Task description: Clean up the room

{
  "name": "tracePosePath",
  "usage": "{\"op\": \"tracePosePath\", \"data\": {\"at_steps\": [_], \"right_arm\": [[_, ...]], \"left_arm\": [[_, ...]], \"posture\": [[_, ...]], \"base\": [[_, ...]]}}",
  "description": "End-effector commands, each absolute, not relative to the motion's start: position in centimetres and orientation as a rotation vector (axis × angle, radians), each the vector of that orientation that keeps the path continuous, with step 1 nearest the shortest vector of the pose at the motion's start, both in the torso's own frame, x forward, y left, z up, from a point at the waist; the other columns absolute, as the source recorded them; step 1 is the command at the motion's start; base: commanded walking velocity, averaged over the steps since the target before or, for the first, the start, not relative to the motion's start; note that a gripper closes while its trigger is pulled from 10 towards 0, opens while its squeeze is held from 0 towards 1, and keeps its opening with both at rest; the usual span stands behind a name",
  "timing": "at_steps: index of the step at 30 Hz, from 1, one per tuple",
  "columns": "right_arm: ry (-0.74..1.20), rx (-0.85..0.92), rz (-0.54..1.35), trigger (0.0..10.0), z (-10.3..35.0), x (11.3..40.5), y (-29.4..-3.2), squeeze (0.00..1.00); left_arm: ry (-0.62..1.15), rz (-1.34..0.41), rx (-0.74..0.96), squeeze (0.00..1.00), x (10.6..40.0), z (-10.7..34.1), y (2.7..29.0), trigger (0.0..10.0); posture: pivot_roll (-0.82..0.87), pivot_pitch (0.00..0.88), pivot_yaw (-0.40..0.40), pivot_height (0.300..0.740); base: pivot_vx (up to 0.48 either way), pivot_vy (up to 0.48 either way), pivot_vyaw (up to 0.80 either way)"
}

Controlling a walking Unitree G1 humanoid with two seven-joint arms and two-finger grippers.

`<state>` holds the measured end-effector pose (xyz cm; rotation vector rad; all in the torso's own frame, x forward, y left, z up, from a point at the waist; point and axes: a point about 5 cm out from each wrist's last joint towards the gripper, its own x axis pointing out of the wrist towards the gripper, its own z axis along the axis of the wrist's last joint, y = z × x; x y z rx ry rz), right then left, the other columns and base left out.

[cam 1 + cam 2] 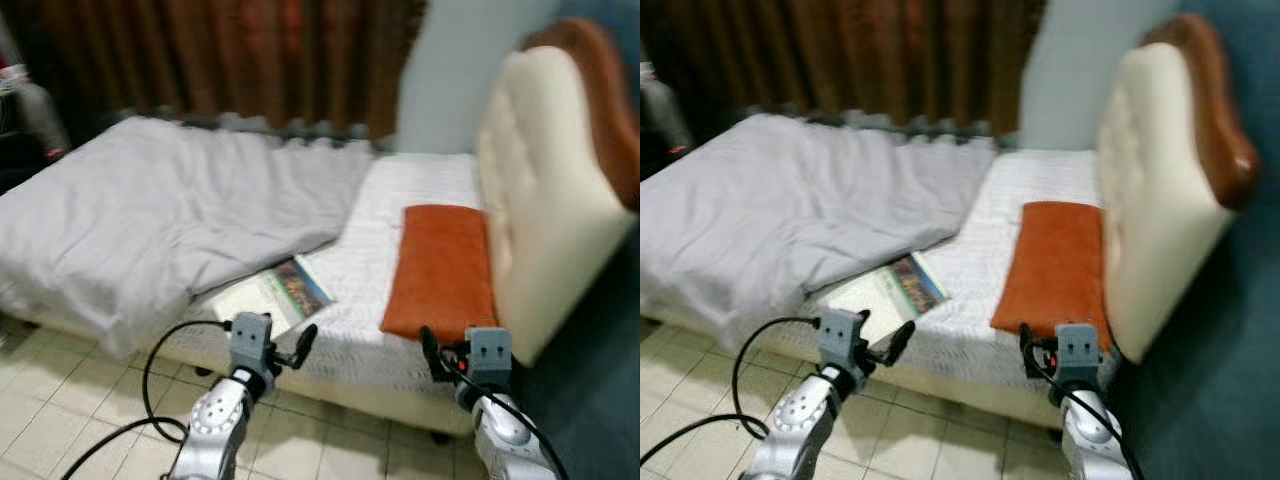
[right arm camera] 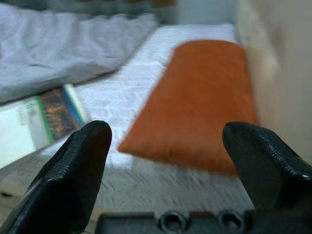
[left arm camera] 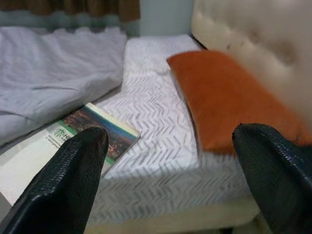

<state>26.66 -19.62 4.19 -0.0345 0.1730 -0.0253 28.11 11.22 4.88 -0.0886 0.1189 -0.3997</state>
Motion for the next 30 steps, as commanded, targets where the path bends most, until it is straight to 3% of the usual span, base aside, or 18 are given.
{"op": "tracePosePath", "data": {"at_steps": [1,6,19,30], "right_arm": [[0.124,-0.021,-0.064,10.0,4.9,26.4,-20.6,0.00],[0.155,-0.015,-0.065,10.0,4.1,25.9,-20.9,0.00],[0.193,0.031,0.012,10.0,3.5,26.6,-19.8,0.00],[0.203,0.026,0.046,10.0,3.4,27.5,-19.3,0.00]], "left_arm": [[0.103,-0.382,-0.094,0.00,27.9,5.3,11.2,10.0],[0.108,-0.308,-0.054,0.00,26.6,5.0,12.6,10.0],[0.097,-0.247,0.041,0.00,27.5,5.7,13.1,10.0],[0.080,-0.308,0.058,0.00,29.3,6.9,12.7,10.0]], "posture": [[-0.08,0.023,0.049,0.740],[-0.06,0.009,0.050,0.740],[-0.04,0.016,0.043,0.740],[-0.04,0.029,0.056,0.740]], "base": [[0.000,0.450,-0.79],[0.000,0.450,-0.79],[0.000,0.393,0.05],[0.418,0.177,0.00]]}}
